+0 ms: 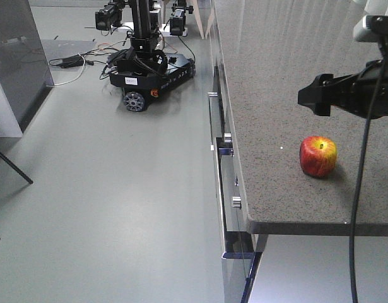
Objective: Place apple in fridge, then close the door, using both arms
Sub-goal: 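Reach the right gripper down over the red-yellow apple, then close the right gripper on the apple and lift it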
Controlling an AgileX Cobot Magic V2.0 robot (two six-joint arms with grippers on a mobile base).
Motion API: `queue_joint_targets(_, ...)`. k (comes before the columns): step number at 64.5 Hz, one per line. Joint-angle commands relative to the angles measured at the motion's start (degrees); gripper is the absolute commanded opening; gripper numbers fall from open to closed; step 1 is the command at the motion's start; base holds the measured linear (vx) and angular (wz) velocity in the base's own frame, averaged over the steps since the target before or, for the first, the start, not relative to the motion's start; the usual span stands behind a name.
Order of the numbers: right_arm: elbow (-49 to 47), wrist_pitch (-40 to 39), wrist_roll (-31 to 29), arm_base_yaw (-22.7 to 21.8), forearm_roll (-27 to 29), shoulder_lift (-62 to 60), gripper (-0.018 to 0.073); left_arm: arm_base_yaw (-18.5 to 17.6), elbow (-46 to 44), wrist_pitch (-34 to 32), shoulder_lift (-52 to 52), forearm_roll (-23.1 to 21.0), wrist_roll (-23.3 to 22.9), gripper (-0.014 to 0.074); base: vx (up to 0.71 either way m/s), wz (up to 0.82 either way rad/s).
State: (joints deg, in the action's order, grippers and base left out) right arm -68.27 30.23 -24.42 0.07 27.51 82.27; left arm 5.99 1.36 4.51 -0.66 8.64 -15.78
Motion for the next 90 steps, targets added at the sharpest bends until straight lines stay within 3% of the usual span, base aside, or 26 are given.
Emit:
queue_joint_targets(1,-2.17,-4.34,-0.83,0.04,0.81,0.78,0.0673,-0.42,1.57,-4.03,-0.91,-0.01,-0.53,-0.0006,0.00,0.00)
queue_joint_targets(67,-2.17,-9.71,3.38,-0.07,-3.95,12.82,0.0647,-0.42,1.57,-4.03,-0.91,-0.01,-0.53,-0.0006,0.00,0.00)
queue_joint_targets(90,-2.17,-8.45,10.98,-0.07,-11.98,17.04,0.0633,-0.42,1.57,-4.03,-0.91,-0.01,-0.53,-0.0006,0.00,0.00)
